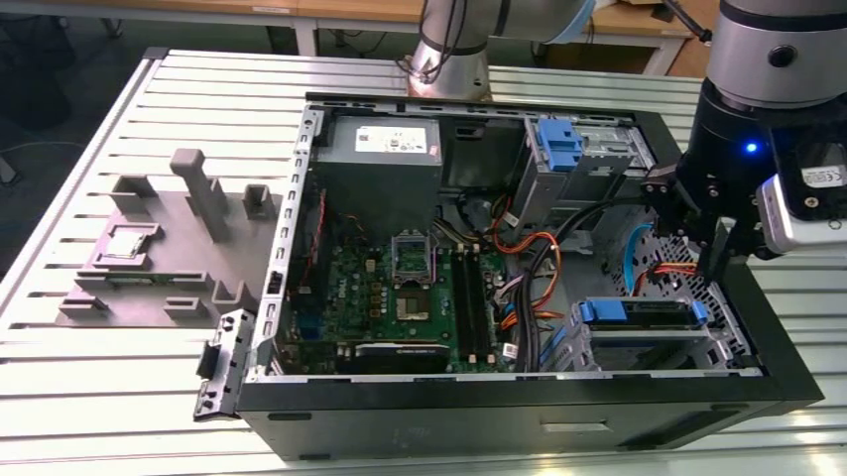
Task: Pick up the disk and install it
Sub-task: 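Insert the first disk wire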
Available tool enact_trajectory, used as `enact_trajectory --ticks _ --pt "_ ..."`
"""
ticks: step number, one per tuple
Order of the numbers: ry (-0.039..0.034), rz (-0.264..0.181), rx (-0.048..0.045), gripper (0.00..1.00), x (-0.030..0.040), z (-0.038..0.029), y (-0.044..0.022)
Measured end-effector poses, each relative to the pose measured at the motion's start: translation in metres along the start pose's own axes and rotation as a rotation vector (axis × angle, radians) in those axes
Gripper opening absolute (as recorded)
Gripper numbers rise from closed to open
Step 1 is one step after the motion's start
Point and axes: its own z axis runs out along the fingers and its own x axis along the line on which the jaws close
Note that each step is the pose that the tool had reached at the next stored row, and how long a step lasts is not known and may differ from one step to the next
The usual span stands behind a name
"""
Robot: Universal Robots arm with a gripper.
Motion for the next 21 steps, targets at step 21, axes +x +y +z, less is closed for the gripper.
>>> enact_trajectory --ticks 21 --pt "-0.0177 0.183 0.0647 0.17 0.0002 0.0003 0.0001"
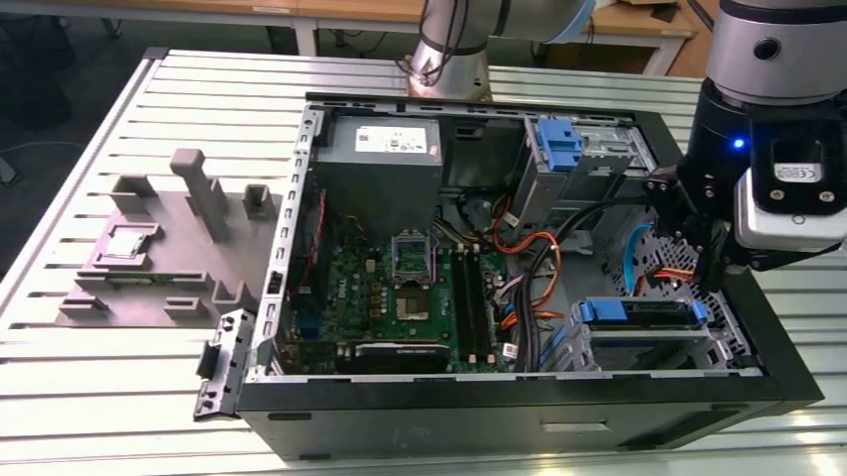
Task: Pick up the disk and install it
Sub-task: 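Insert the first disk wire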
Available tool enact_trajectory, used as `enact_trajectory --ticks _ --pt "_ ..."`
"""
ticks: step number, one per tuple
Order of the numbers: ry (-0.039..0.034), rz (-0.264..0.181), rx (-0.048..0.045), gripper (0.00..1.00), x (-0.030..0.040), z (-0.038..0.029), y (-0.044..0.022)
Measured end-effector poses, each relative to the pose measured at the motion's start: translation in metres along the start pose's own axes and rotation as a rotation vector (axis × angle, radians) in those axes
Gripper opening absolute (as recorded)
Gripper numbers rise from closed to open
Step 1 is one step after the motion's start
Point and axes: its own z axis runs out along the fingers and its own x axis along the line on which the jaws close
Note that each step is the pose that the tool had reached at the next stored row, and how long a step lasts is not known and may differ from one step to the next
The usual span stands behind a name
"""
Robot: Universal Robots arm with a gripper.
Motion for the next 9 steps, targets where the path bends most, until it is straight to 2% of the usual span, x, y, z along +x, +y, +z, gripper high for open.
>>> enact_trajectory --ticks 1,3,9 --pt "-0.0005 0.007 0.0024 0.17 0.0002 0.0000 0.0001" --pt "-0.0065 0.072 0.0252 0.17 0.0002 0.0001 0.0001" --pt "-0.0154 0.165 0.0578 0.17 0.0002 0.0001 0.0001"
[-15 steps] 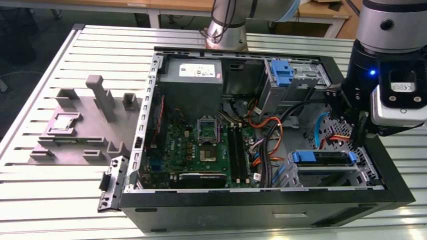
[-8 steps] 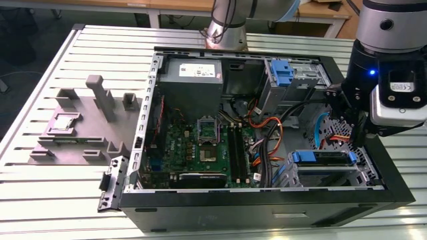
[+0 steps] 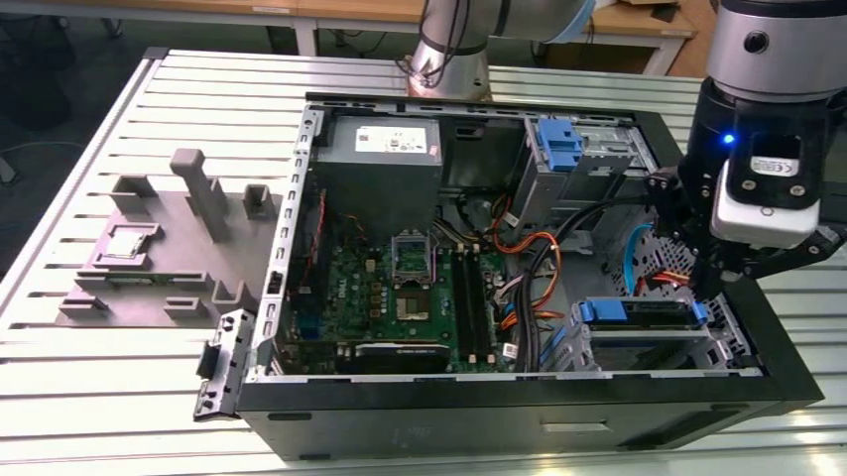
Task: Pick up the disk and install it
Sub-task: 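Insert the first disk wire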
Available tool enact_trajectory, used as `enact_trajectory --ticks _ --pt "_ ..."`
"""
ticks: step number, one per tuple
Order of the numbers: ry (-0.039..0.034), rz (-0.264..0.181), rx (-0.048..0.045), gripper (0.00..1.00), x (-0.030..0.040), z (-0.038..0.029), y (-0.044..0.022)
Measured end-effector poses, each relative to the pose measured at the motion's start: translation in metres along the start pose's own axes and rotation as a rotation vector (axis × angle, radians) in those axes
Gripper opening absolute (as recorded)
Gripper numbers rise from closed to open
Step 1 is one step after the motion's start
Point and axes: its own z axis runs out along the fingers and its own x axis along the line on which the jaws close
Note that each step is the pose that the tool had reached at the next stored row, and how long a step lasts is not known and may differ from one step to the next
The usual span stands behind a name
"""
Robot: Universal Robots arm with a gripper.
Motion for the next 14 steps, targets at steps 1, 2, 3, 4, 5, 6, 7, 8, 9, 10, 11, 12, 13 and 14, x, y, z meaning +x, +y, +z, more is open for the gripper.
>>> enact_trajectory --ticks 1,2,3,4,5,6,7,8,9,10,11,12,13,14 --pt "-0.0012 0.013 0.0046 0.17 0.0000 0.0000 0.0000" --pt "-0.0024 0.025 0.0089 0.17 0.0000 0.0000 0.0000" --pt "-0.0033 0.036 0.0127 0.17 0.0001 0.0000 0.0000" --pt "-0.0041 0.045 0.0160 0.17 0.0001 0.0000 0.0001" --pt "-0.0049 0.054 0.0189 0.17 0.0002 0.0000 0.0001" --pt "-0.0049 0.060 0.0213 0.17 0.0001 0.0000 0.0001" --pt "-0.0044 0.066 0.0235 0.17 0.0002 -0.0001 0.0001" --pt "-0.0037 0.071 0.0256 0.17 0.0002 -0.0001 0.0001" --pt "-0.0022 0.077 0.0278 0.17 0.0003 0.0000 0.0002" --pt "-0.0006 0.081 0.0298 0.17 0.0003 0.0000 0.0002" --pt "0.0002 0.085 0.0317 0.17 0.0003 0.0000 0.0002" --pt "0.0006 0.089 0.0336 0.17 0.0003 0.0001 0.0002" --pt "0.0014 0.093 0.0356 0.17 0.0003 0.0003 0.0002" --pt "0.0026 0.097 0.0379 0.17 0.0004 0.0006 0.0001"
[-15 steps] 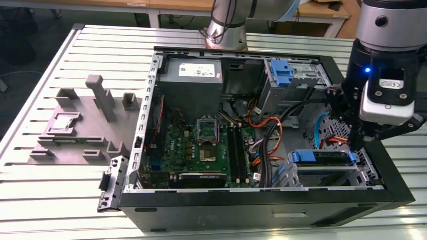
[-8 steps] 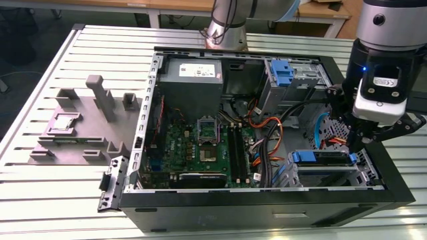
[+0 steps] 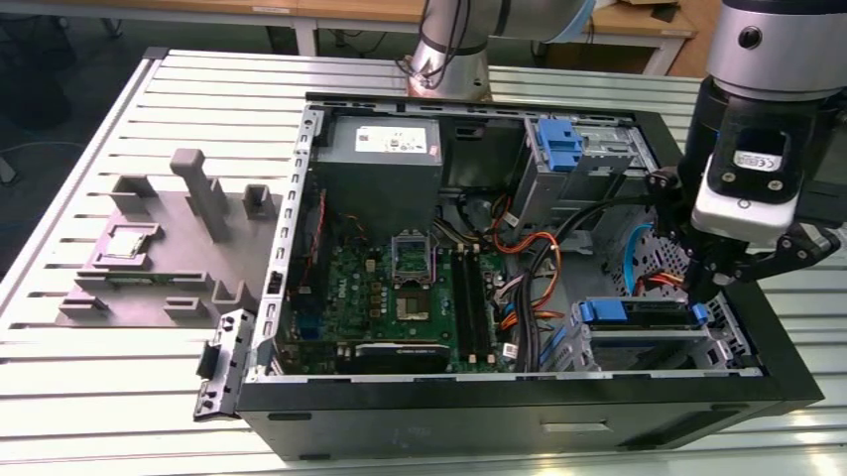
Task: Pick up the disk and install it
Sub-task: 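Insert the first disk wire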
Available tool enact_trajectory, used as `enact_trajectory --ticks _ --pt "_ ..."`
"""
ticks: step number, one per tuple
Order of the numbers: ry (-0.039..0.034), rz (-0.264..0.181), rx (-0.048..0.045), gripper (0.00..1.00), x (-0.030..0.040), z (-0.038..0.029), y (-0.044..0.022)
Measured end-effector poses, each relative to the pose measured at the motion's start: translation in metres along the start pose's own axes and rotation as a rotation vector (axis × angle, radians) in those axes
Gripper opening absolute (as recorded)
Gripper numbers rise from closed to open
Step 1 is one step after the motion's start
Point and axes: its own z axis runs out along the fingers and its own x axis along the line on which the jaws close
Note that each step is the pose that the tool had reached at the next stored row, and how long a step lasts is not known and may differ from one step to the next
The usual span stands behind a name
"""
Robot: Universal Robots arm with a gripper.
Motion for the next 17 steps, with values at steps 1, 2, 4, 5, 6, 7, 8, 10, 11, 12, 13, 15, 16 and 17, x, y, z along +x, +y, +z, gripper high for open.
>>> enact_trajectory --ticks 1,2,4,5,6,7,8,10,11,12,13,15,16,17 --pt "0.0018 0.005 0.0026 0.17 0.0001 0.0004 0.0000" --pt "0.0044 0.010 0.0051 0.17 0.0002 0.0005 0.0000" --pt "0.0139 0.020 0.0085 0.17 0.0003 0.0007 -0.0001" --pt "0.0188 0.025 0.0100 0.17 0.0003 0.0008 -0.0001" --pt "0.0236 0.031 0.0112 0.17 0.0003 0.0009 -0.0001" --pt "0.0279 0.038 0.0125 0.17 0.0004 0.0010 -0.0001" --pt "0.0307 0.047 0.0144 0.17 0.0004 0.0010 -0.0001" --pt "0.0305 0.068 0.0205 0.17 0.0005 0.0013 -0.0001" --pt "0.0292 0.080 0.0245 0.17 0.0005 0.0013 -0.0001" --pt "0.0282 0.093 0.0288 0.17 0.0005 0.0015 -0.0001" --pt "0.0268 0.108 0.0335 0.17 0.0006 0.0017 -0.0001" --pt "0.0238 0.141 0.0441 0.17 0.0007 0.0022 -0.0002" --pt "0.0224 0.157 0.0491 0.17 0.0008 0.0025 -0.0002" --pt "0.0212 0.171 0.0535 0.17 0.0010 0.0029 -0.0003"
